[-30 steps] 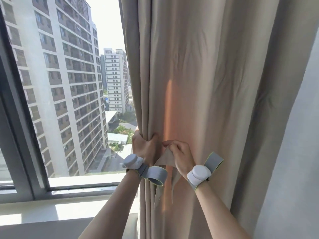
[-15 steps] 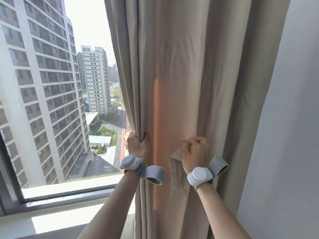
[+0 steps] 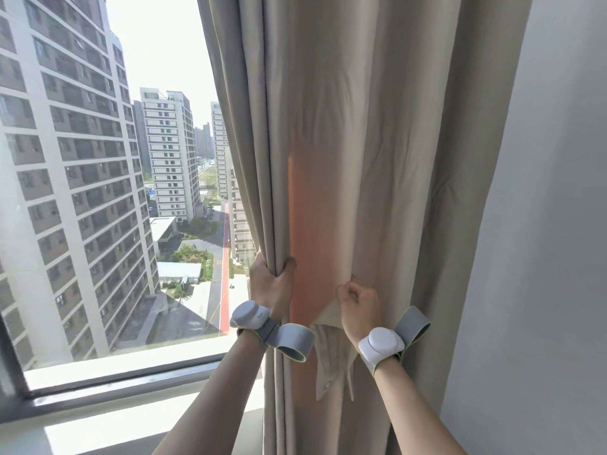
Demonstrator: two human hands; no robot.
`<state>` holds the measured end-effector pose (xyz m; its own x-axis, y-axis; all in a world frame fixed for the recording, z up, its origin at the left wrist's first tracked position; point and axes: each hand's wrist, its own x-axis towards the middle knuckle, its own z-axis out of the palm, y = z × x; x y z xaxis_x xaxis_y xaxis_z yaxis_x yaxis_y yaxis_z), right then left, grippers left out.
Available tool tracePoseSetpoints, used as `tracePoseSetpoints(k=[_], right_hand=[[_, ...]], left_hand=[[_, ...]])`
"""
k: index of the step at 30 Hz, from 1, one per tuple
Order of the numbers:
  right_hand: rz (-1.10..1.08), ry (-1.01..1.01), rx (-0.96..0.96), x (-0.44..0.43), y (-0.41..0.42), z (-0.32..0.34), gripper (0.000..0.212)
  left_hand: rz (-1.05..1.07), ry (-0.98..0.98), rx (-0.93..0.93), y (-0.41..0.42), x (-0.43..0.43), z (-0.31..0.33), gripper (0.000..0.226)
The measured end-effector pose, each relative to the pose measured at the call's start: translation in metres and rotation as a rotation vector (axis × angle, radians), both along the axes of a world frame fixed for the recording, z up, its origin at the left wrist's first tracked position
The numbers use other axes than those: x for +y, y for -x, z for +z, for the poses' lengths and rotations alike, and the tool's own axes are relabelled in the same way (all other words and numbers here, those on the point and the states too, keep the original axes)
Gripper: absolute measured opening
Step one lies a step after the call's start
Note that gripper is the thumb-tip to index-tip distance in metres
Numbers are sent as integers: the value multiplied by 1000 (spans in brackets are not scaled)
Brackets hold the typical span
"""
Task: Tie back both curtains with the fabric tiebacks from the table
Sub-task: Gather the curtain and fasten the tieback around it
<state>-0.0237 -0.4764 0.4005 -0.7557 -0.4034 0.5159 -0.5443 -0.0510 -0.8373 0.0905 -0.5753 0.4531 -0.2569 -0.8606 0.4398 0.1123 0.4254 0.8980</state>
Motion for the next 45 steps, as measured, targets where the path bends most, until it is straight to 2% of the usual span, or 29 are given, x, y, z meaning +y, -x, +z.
tracePoseSetpoints(k=[3,8,15,22,29,33,37,39,42,45], right_hand=[[26,7,29,0,-3,1,48],[59,-6,48,-4,2,-2,36],[81,11,88,-8,7,9,31],[134,81,99,-8,6,36,29],[239,67,141,-11,11,56,30],[239,12,177,-10,16,70,33],[116,13,125,-8,26,91,45],[2,23,83,-5,36,97,48],[-203,-29,32,4,54,101,37],[-367,-136,97,16,64,98,16]], left_hand=[[-44,-9,2,4,3,0,16],[-109,-26,3,12,9,2,29],[-122,2,-55,23,17,7,41],[-78,-53,-62,32,21,23,31],[-95,-65,-61,39,23,41,34],[-6,27,-139,45,16,41,10],[54,22,-189,52,13,40,28],[43,37,-203,54,10,39,25],[38,86,-209,56,10,39,20],[15,117,-177,58,11,40,21]])
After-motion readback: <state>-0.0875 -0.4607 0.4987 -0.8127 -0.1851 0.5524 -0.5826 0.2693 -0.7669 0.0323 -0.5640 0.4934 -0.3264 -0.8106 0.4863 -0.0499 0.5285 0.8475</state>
